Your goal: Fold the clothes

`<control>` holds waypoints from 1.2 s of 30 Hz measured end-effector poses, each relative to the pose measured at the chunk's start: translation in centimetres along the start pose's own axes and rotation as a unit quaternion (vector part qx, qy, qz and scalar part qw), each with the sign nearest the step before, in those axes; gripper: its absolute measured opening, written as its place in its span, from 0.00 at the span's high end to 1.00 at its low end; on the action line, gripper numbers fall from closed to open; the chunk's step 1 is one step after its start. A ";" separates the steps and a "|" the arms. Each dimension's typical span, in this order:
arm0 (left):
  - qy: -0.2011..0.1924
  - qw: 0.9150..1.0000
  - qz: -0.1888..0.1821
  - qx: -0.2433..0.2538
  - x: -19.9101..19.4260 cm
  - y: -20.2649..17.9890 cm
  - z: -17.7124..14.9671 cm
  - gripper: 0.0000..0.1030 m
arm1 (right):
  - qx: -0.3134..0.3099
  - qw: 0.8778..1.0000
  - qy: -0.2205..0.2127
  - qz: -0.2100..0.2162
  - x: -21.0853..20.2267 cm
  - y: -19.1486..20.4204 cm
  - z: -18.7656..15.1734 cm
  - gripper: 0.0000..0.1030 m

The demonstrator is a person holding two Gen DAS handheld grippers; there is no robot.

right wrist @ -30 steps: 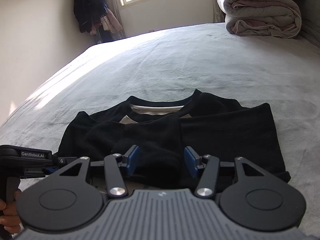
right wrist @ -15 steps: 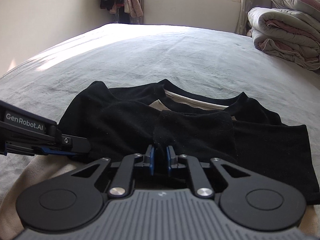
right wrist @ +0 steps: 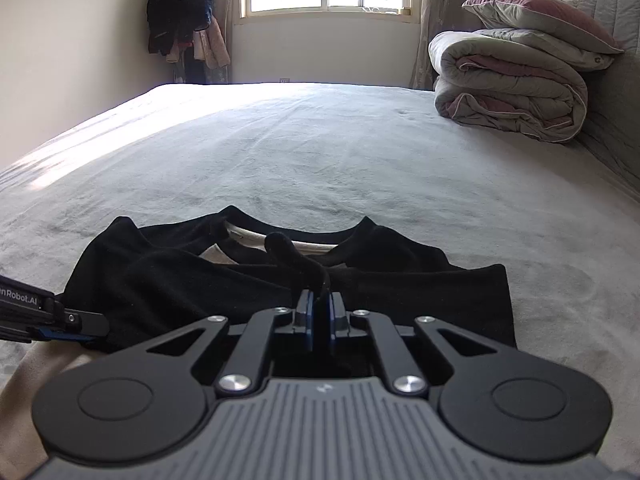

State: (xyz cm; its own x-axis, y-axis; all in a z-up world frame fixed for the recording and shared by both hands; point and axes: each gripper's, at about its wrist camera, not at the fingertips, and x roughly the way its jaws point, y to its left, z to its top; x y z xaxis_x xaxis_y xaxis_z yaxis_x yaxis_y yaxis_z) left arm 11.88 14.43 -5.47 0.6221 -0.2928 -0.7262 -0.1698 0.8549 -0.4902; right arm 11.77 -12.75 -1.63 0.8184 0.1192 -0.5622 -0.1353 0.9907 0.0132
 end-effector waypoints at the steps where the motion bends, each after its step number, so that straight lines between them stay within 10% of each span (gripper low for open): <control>1: 0.000 1.000 0.000 0.000 0.0 0.0 0.0 0.78 | 0.005 1.000 -0.001 -0.010 -0.1 -0.9 0.0 0.93; 14: 0.008 1.000 0.000 0.011 0.0 -0.1 0.2 0.78 | 0.085 0.994 0.042 -0.049 0.6 -8.7 -3.0 0.91; 21: 0.014 0.999 -0.021 0.027 -2.4 -0.5 2.0 0.75 | 0.121 0.992 0.020 -0.008 -0.3 -11.0 -1.4 0.59; 31: -0.025 0.996 0.034 0.073 -1.6 -0.5 7.9 0.62 | 0.090 0.995 0.019 0.048 2.6 -10.5 0.4 0.59; 36: -0.009 1.000 0.023 0.019 2.3 2.5 9.1 0.64 | 0.075 0.996 0.035 0.031 5.0 -10.9 -0.4 0.59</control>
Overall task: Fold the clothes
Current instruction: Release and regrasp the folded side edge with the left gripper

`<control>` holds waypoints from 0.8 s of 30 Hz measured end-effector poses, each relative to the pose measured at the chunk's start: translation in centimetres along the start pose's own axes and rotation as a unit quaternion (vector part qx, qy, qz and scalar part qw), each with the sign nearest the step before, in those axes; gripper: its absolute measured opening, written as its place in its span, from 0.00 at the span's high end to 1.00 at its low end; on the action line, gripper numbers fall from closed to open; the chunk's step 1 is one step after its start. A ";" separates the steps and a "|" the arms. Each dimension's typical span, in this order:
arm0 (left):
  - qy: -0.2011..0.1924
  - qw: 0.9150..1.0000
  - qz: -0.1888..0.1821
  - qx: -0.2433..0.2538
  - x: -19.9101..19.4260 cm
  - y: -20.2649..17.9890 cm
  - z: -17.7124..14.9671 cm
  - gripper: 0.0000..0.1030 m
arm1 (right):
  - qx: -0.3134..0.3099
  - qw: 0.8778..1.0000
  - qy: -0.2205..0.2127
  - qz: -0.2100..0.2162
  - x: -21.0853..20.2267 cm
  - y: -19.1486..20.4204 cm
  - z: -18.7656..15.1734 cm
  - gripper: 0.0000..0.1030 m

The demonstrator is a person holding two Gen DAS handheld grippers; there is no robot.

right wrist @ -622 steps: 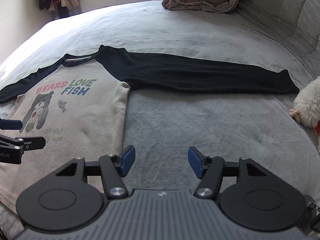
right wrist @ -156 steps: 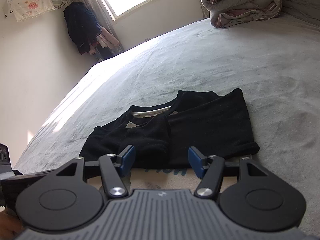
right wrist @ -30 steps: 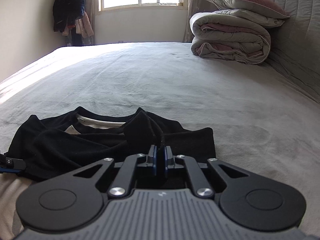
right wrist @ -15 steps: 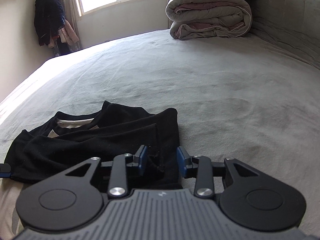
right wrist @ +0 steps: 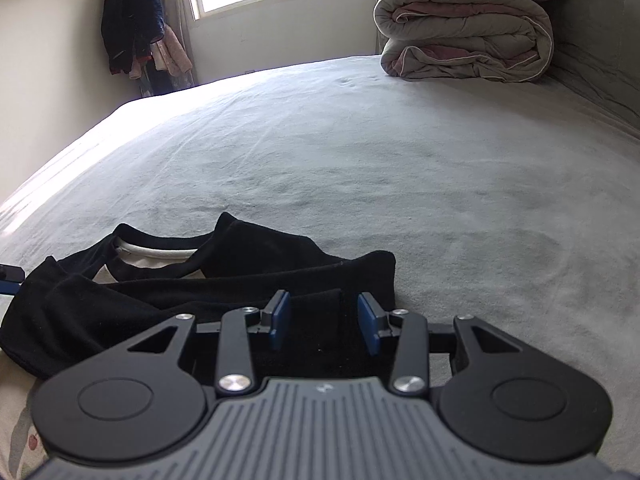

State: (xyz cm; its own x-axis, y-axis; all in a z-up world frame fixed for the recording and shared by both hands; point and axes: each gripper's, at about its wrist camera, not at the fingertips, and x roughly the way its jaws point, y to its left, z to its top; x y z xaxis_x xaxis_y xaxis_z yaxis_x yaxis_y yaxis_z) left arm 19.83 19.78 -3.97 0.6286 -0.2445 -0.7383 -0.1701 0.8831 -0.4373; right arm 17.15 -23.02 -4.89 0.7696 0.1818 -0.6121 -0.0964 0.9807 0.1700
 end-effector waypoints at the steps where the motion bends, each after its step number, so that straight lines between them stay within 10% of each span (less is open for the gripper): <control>1: -0.001 1.000 -0.007 -0.012 0.5 0.4 0.0 0.64 | 0.000 1.000 0.000 0.003 0.3 -0.2 -0.1 0.59; 4: -0.023 0.998 -0.048 -0.044 1.4 1.1 -0.3 0.67 | -0.014 1.000 -0.013 0.010 0.6 -0.1 -0.5 0.59; 8: -0.062 0.993 -0.081 -0.064 1.4 1.4 -1.6 0.92 | -0.033 0.999 -0.036 0.008 0.1 0.3 -1.1 0.84; 16: -0.174 0.980 -0.088 -0.042 -0.5 1.2 -4.6 0.93 | -0.093 0.984 -0.145 -0.055 -3.6 1.9 -2.2 0.90; 24: -0.130 0.991 -0.037 -0.024 1.4 0.5 -4.1 0.78 | -0.089 0.992 -0.050 -0.069 0.1 1.1 -1.1 0.81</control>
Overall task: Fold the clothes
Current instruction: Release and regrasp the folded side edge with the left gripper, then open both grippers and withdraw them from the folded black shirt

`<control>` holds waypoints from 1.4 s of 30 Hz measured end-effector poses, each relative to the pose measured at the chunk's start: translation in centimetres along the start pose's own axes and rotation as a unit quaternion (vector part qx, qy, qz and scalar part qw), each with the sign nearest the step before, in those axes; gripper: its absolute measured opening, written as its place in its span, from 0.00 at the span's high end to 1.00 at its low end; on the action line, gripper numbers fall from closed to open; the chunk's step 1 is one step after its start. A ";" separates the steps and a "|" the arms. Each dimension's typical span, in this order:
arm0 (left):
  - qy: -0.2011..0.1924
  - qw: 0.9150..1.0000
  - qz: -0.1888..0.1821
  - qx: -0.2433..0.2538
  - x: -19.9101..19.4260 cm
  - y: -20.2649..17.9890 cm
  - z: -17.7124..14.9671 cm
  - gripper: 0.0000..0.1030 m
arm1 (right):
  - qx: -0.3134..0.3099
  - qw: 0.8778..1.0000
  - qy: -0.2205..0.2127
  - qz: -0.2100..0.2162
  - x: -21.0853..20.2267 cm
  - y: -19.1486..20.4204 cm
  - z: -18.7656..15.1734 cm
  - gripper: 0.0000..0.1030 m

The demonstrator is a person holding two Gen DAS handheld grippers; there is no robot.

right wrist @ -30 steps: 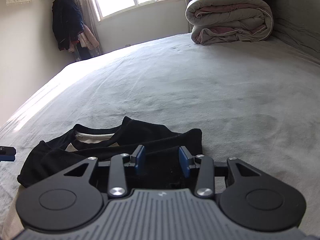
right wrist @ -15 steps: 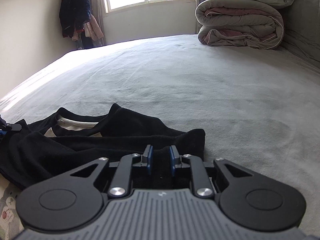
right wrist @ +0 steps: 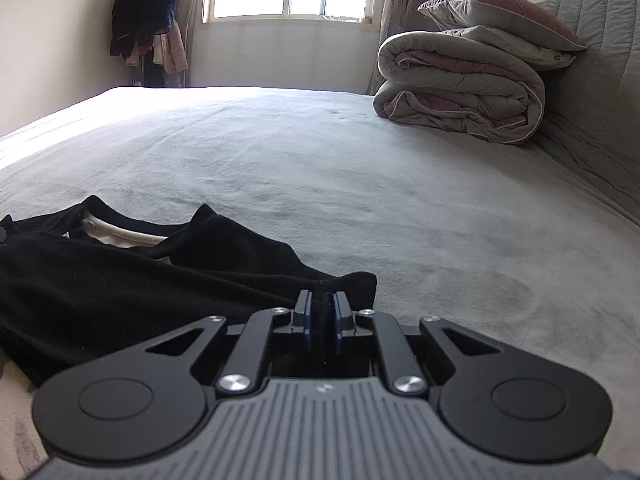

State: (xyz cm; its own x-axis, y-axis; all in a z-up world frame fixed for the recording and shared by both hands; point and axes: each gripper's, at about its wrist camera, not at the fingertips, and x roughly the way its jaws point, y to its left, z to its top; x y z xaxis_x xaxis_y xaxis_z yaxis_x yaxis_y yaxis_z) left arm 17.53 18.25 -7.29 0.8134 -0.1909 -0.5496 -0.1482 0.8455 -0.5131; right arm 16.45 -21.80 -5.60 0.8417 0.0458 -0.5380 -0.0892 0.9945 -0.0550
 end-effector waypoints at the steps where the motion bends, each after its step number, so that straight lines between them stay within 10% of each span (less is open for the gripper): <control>1: 0.003 1.000 0.001 0.000 -0.1 -0.1 0.2 0.73 | 0.006 1.000 0.001 0.001 -0.2 -0.2 0.1 0.78; 4: -0.002 1.000 0.012 0.023 -1.3 -0.9 0.6 0.55 | 0.028 1.000 0.000 0.008 -1.3 -0.6 0.2 0.57; 14: 0.005 0.989 0.001 0.146 -5.9 -4.9 -2.3 0.55 | 0.029 0.998 0.013 0.058 -4.3 1.0 -0.7 0.57; 19: 0.035 0.972 0.057 0.224 -5.1 -4.8 -5.2 0.60 | 0.004 0.997 0.061 0.045 -3.5 1.4 -2.2 0.59; 42: 0.079 0.983 0.052 0.157 -16.3 -5.7 -8.9 0.44 | 0.060 0.993 0.087 0.043 -16.0 0.6 -5.6 0.51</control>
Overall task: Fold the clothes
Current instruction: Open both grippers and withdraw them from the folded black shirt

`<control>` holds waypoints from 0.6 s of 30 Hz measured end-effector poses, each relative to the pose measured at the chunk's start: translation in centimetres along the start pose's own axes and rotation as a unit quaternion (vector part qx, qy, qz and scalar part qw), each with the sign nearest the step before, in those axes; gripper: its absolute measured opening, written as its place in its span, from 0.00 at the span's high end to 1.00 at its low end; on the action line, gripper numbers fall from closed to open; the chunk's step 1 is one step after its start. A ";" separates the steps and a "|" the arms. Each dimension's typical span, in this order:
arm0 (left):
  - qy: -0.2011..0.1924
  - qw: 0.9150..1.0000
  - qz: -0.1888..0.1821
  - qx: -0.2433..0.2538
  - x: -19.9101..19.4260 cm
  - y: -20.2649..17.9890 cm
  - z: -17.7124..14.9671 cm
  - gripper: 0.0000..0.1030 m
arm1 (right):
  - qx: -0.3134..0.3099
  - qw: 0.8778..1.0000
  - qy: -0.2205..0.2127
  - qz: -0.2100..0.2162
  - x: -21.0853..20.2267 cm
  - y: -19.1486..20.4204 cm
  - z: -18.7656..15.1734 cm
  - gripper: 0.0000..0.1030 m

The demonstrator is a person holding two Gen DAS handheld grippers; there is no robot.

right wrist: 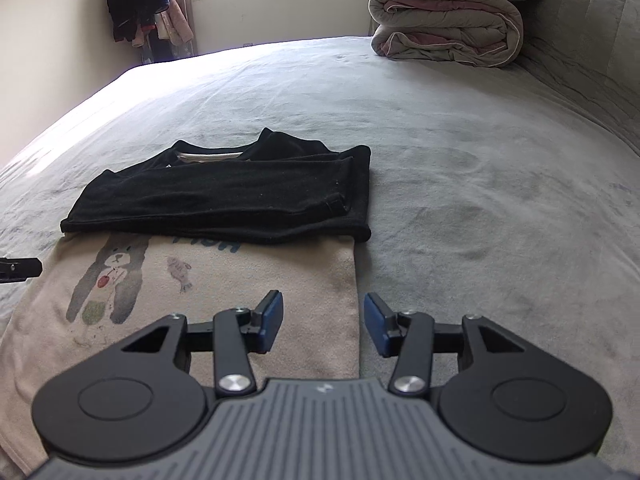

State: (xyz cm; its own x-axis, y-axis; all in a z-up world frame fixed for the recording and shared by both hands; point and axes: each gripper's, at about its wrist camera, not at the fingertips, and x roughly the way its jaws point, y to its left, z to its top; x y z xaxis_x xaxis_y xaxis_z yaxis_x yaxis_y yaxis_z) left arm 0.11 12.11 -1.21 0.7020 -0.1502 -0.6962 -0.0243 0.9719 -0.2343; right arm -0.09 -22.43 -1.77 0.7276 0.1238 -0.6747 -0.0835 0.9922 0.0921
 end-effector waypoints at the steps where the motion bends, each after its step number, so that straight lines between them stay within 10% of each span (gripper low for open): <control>1: 0.000 1.000 0.001 0.003 -0.4 0.1 -0.3 0.44 | 0.001 1.000 0.000 0.001 -0.3 -0.1 -0.4 0.50; 18: 0.036 0.997 0.001 0.065 -4.0 4.6 -7.2 0.41 | -0.054 0.998 0.031 0.006 -4.0 -1.1 -7.1 0.47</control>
State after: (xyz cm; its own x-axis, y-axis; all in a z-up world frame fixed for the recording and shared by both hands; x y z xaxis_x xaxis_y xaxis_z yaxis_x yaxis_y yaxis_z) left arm -7.94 15.85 -4.38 0.6496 -0.1571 -0.7439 0.0709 0.9867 -0.1465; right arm -7.72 -23.98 -4.36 0.6829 0.1321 -0.7184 -0.1661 0.9858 0.0234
